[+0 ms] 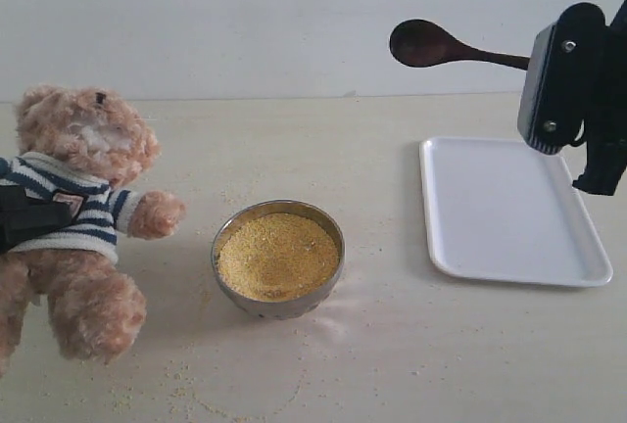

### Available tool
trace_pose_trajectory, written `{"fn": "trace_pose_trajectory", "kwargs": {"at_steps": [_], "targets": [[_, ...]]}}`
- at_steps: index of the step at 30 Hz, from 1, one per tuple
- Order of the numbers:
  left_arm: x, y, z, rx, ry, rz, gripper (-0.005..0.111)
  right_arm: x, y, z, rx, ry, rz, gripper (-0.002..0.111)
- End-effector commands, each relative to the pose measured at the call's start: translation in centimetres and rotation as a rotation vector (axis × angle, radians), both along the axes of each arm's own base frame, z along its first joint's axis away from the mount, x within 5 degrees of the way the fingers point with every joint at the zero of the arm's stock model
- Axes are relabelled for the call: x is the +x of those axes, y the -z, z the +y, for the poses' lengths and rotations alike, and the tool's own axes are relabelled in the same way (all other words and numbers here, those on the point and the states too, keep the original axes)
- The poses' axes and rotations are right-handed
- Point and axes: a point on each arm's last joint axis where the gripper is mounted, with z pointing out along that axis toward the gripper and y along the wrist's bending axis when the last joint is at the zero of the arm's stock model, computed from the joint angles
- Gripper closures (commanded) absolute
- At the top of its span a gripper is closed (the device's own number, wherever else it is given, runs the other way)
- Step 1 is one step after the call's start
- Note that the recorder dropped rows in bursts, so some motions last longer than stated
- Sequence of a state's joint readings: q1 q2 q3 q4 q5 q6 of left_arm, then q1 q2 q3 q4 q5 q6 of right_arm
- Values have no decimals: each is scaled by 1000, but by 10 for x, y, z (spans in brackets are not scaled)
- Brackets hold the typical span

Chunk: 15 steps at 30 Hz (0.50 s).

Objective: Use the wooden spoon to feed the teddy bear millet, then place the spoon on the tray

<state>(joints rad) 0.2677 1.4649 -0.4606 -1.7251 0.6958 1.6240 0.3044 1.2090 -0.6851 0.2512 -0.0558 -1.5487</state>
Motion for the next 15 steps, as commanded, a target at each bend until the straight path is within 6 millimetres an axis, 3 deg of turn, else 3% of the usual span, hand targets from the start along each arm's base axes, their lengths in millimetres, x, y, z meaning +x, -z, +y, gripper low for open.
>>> {"fn": "trace_pose_trajectory", "kwargs": {"at_steps": [1,4,9,15], "targets": [[1,-2,0,-14,-6,-12,102,-2,-2,9,128,25,21,109],[1,-2,0,-14,-6,-12,102,-9,3,22,100,-48,89,109],[1,-1,0,-11,-9,-10,102,-29,6,67,11,-282,122,109],[1,-1,0,-12,-7,-11,102,-1,19,98,-59,-333,116,109]]}}
